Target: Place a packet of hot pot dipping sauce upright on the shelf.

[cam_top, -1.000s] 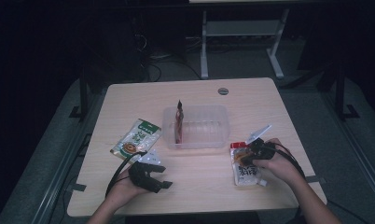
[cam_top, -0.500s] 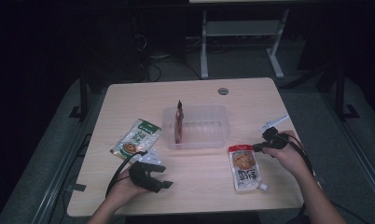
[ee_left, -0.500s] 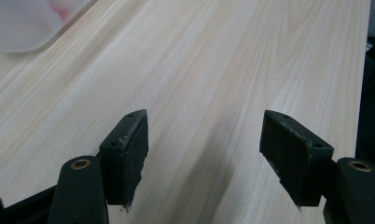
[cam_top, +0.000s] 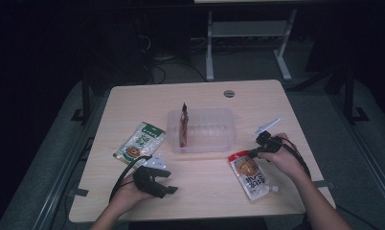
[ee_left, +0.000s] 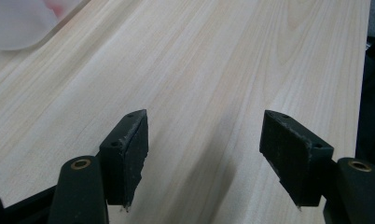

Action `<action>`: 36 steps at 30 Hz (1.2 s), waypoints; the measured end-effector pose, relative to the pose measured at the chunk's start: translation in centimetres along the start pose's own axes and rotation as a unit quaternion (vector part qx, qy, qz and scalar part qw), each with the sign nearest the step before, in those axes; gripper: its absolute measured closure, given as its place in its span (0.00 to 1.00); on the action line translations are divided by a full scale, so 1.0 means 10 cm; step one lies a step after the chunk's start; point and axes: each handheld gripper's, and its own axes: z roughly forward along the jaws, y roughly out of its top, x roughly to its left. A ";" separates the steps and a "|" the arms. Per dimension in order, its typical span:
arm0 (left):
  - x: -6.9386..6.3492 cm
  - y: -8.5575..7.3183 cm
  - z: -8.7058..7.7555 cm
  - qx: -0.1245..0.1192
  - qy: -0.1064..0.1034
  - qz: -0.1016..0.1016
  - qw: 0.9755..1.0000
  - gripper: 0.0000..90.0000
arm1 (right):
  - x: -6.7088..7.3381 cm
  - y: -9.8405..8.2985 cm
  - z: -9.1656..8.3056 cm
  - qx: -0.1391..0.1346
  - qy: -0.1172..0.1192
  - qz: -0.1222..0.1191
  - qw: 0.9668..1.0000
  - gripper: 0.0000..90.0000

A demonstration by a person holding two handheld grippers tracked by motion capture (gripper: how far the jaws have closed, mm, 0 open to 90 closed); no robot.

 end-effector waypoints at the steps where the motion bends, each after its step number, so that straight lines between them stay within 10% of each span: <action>1: 0.00 0.00 0.00 0.000 0.000 0.000 1.000 0.36 | 0.06 0.04 0.03 0.001 0.008 -0.008 1.000 1.00; 12: -0.01 0.00 0.00 0.000 0.001 0.000 1.000 0.36 | 0.48 0.25 0.21 0.007 0.046 -0.085 0.995 1.00; 24: -0.02 0.01 -0.02 -0.006 0.006 -0.001 1.000 0.36 | 0.54 -0.12 -0.01 0.012 0.055 -0.063 0.996 1.00; 36: -0.03 0.01 -0.01 -0.004 0.002 0.004 1.000 0.36 | 0.67 0.07 0.20 0.022 0.059 -0.100 0.993 1.00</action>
